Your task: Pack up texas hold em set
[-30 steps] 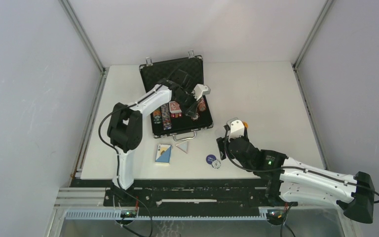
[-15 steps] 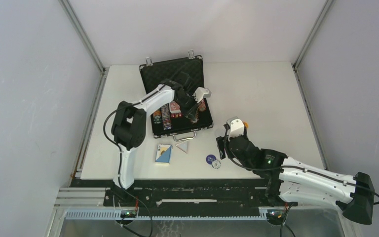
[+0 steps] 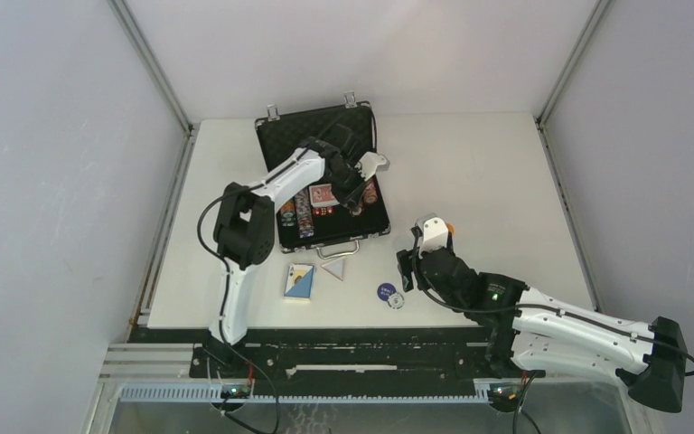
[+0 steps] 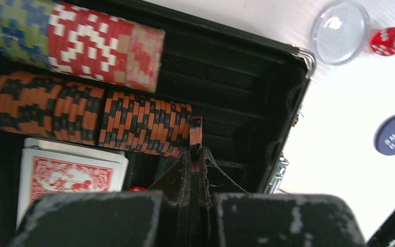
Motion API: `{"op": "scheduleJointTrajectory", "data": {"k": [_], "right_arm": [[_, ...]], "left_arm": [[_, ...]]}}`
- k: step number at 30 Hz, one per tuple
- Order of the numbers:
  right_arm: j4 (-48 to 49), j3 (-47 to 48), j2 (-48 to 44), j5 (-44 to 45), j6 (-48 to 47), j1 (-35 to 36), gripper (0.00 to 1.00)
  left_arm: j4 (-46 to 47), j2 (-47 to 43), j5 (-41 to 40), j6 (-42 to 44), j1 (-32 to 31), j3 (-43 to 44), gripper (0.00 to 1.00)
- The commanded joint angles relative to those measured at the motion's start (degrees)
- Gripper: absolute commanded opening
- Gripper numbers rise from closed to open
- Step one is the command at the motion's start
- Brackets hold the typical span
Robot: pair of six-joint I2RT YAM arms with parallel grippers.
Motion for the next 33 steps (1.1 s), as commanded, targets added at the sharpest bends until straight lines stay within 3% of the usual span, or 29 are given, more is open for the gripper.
{"op": "scheduleJointTrajectory", "data": {"k": [1,15,24,33], "right_arm": [[1.0,-0.2,-0.8,0.3,0.9,-0.5,0.80],[1.4,-0.4,0.4,-0.3,0.6,-1.2,0.80],[1.5,-0.4,0.5,-0.7,0.7,-1.3,0.80],[1.4,-0.4,0.8,-0.8,0.9,-1.3,0.80]], "left_arm": [[1.8,2.1,-2.5,-0.2,-0.2,4.3,0.00],[2.3,4.1,-4.9,0.5,-0.1,6.9,0.01],[2.4,4.0,-4.9,0.2,-0.1,6.5,0.15],[5.0,1.1,-5.3,0.0,-0.1,4.2,0.20]]}}
